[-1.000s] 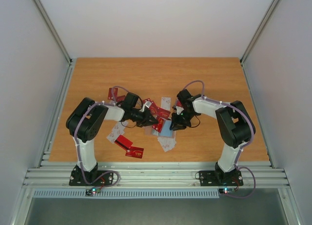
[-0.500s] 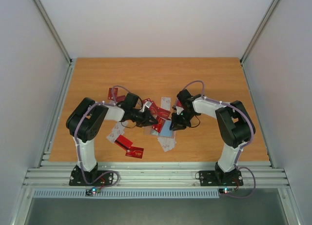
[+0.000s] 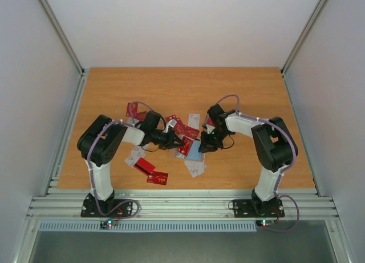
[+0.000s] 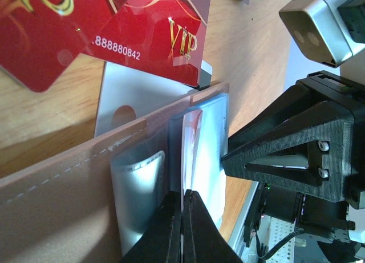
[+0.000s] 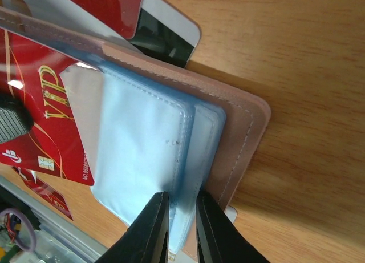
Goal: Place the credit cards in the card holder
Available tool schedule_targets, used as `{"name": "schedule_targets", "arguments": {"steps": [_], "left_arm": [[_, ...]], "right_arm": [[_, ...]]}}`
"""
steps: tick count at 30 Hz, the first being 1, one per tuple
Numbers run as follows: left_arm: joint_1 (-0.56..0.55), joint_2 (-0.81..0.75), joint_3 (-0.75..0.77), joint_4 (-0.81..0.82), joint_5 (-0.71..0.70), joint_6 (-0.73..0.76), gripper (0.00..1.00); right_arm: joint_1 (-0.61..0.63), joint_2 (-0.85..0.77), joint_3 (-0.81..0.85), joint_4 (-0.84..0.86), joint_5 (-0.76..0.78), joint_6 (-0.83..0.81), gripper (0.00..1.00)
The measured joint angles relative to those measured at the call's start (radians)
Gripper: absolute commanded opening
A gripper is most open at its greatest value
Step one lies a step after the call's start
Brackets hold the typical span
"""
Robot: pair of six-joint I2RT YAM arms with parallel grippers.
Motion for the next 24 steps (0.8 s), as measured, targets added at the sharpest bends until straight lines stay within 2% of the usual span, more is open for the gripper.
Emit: {"name": "schedule_targets", "arguments": {"steps": [8, 24], "left_arm": [[-0.016, -0.003, -0.048, 0.104, -0.020, -0.050, 0.00], [-0.042, -0.051, -0.134, 0.193, -0.099, -0.130, 0.00]], "right_arm": [[-0.009, 0.011, 0.002, 0.001, -0.020, 0.072, 0.15], [-0.016, 0.007, -0.048, 0.078, -0.087, 0.212, 0.14]]}}
